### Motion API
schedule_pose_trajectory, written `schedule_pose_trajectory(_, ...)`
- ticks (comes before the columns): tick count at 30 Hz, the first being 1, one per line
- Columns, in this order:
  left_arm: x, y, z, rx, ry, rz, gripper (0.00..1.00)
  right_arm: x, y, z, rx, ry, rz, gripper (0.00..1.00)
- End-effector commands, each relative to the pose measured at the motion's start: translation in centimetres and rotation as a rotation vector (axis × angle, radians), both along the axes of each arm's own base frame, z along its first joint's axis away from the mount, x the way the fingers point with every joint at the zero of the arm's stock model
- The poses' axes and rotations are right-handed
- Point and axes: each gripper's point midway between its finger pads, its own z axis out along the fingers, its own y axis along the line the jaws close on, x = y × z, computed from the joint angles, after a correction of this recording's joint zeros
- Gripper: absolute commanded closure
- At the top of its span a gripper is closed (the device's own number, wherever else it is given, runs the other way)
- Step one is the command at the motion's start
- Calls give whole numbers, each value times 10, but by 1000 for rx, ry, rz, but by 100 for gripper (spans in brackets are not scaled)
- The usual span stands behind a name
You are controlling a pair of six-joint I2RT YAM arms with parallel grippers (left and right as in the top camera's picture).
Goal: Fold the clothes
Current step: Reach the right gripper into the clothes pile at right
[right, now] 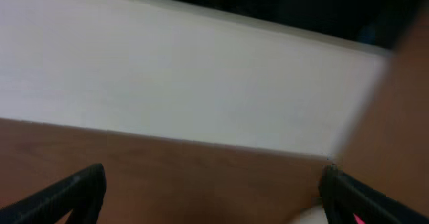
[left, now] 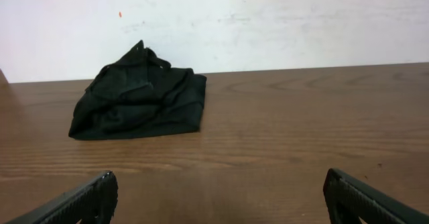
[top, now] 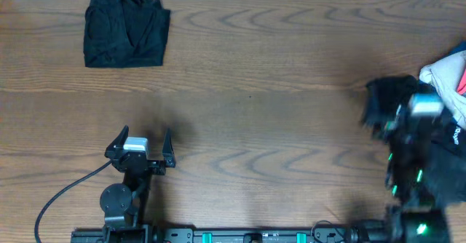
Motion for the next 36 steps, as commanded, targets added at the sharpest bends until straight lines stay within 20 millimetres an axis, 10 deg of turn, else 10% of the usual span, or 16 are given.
schedule_pose_trajectory(1,-1,0,-15,11,42,-6,2,27,-54,0,-49,169,-260,1)
schedule_pose_trajectory(6,-1,0,-15,11,41,-6,2,72,-108,-20,0,456,-384,1)
schedule_pose_trajectory(14,-1,0,-15,11,42,-6,2,108,-122,-41,6,671,-339,1)
schedule_pose_trajectory(23,-1,0,-15,11,41,-6,2,92,-185,-36,-25,637,-685,1)
schedule_pose_trajectory(36,-1,0,-15,11,41,-6,2,73,-275,-105,43,780,-875,1)
